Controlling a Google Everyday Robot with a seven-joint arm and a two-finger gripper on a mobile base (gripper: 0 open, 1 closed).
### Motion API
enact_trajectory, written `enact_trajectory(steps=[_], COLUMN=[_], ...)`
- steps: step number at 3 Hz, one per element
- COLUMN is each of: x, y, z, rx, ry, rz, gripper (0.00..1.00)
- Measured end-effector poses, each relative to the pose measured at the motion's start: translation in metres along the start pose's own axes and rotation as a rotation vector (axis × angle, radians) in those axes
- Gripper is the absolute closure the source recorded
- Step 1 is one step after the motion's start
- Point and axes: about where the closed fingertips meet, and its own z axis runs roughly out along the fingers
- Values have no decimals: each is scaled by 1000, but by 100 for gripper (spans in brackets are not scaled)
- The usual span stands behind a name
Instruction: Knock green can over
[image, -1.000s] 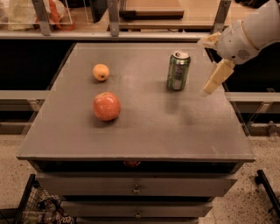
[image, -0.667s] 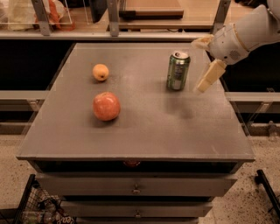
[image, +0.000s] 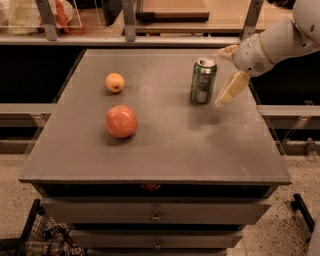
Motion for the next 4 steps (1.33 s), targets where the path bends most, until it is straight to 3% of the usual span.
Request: enact_trajectory(steps=[2, 4], x=[0, -16], y=[-13, -4], z=[15, 35], rx=[-24, -115], ry=[-142, -285], rz=[38, 70], gripper=[0, 0])
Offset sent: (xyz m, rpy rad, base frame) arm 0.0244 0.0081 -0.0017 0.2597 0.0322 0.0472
